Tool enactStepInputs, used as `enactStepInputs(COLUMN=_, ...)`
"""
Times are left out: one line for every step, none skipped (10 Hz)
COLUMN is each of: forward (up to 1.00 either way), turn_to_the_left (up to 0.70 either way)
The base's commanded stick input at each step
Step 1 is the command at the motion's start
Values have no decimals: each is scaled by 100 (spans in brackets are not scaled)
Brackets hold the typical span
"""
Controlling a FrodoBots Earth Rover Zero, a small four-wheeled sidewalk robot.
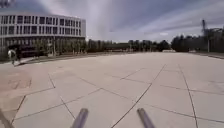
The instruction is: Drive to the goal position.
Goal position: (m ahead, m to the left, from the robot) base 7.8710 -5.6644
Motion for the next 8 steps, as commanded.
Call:
enactStepInputs(forward=50, turn_to_the_left=0)
enactStepInputs(forward=50, turn_to_the_left=0)
enactStepInputs(forward=50, turn_to_the_left=0)
enactStepInputs(forward=50, turn_to_the_left=-34)
enactStepInputs(forward=50, turn_to_the_left=-50)
enactStepInputs(forward=50, turn_to_the_left=-50)
enactStepInputs(forward=50, turn_to_the_left=-50)
enactStepInputs(forward=50, turn_to_the_left=-50)
